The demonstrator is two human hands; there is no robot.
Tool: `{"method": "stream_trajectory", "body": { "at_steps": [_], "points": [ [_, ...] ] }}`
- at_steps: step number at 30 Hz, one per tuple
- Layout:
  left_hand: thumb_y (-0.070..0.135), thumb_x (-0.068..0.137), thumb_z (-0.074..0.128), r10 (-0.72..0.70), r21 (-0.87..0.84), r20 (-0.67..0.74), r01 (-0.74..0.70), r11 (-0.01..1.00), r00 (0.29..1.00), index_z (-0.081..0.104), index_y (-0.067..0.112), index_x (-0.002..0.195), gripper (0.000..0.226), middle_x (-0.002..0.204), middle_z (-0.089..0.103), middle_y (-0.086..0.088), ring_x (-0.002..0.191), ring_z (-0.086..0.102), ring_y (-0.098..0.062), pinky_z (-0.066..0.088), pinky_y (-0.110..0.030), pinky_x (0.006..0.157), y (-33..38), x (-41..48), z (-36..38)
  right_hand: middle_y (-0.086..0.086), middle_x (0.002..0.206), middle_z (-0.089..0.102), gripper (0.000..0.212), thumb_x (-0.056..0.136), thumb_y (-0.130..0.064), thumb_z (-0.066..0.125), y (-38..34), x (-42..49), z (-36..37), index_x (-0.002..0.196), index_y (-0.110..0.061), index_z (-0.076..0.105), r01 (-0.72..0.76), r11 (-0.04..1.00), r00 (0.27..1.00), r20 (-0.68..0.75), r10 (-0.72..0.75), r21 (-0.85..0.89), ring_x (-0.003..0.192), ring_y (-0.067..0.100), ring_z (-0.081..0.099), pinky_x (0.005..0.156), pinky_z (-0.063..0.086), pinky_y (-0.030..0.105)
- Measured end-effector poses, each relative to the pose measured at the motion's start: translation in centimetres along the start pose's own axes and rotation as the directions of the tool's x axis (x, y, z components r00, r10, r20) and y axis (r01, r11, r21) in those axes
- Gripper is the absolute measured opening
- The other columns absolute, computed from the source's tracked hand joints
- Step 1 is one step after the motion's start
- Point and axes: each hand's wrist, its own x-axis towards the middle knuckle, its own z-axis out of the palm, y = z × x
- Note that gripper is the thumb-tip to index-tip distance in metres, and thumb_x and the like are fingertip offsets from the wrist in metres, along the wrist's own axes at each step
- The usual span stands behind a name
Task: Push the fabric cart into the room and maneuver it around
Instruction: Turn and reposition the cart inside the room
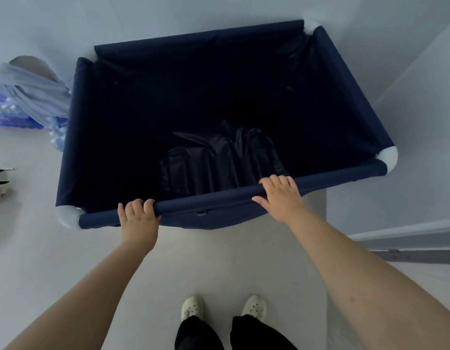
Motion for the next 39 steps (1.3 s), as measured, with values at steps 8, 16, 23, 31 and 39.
{"method": "stream_trajectory", "body": {
  "at_steps": [8,16,23,31,39],
  "points": [
    [0.017,0.085,0.063,0.136,-0.001,-0.018,-0.136,0.991,0.991,0.047,-0.004,0.123,0.046,0.115,0.051,-0.030,0.109,0.046,-0.048,0.016,-0.062,0.111,8.4,-0.2,-0.2,0.007,0.112,0.055,0.053,0.087,-0.057,0.043,8.0,-4.0,-0.3,0.120,-0.016,0.046,-0.124,0.992,0.992,0.013,0.125,-0.021,0.106,0.028,0.047,0.101,0.031,0.042],
    [0.013,0.083,0.065,0.291,0.065,-0.063,-0.287,0.956,0.955,0.050,-0.006,0.121,0.045,0.110,0.054,-0.032,0.102,0.051,-0.049,0.024,-0.062,0.108,14.2,1.8,-0.8,0.005,0.114,0.052,0.053,0.088,-0.057,0.038,13.6,-6.7,-1.2,0.122,-0.017,0.042,-0.232,0.973,0.972,0.039,0.232,0.001,0.106,0.026,0.045,0.102,0.029,0.040],
    [0.023,0.093,0.048,0.252,0.134,0.038,-0.254,0.958,0.967,0.036,0.001,0.133,0.047,0.127,0.046,-0.023,0.121,0.038,-0.041,0.015,-0.053,0.114,12.5,5.6,-2.0,0.007,0.107,0.053,0.049,0.090,-0.053,0.039,10.5,-6.1,-0.1,0.116,-0.012,0.046,-0.252,0.967,0.967,-0.026,0.253,0.021,0.097,0.028,0.046,0.098,0.031,0.042],
    [0.025,0.094,0.045,0.307,0.118,0.063,-0.312,0.943,0.950,0.036,0.005,0.134,0.047,0.135,0.041,-0.021,0.126,0.035,-0.039,0.013,-0.053,0.115,12.6,6.4,-2.0,0.007,0.110,0.053,0.051,0.088,-0.056,0.041,11.8,-4.8,-0.1,0.118,-0.015,0.045,-0.258,0.966,0.966,-0.026,0.259,0.018,0.100,0.029,0.047,0.098,0.031,0.042],
    [0.027,0.093,0.050,0.443,0.091,-0.033,-0.438,0.894,0.896,0.046,0.006,0.129,0.042,0.114,0.057,-0.016,0.103,0.052,-0.036,0.033,-0.050,0.106,11.2,6.7,-1.9,0.009,0.128,0.044,0.058,0.088,-0.058,0.038,10.9,-2.8,-1.1,0.130,-0.018,0.034,-0.392,0.917,0.906,0.142,0.398,-0.070,0.123,0.029,0.036,0.114,0.014,0.045]
  ]
}}
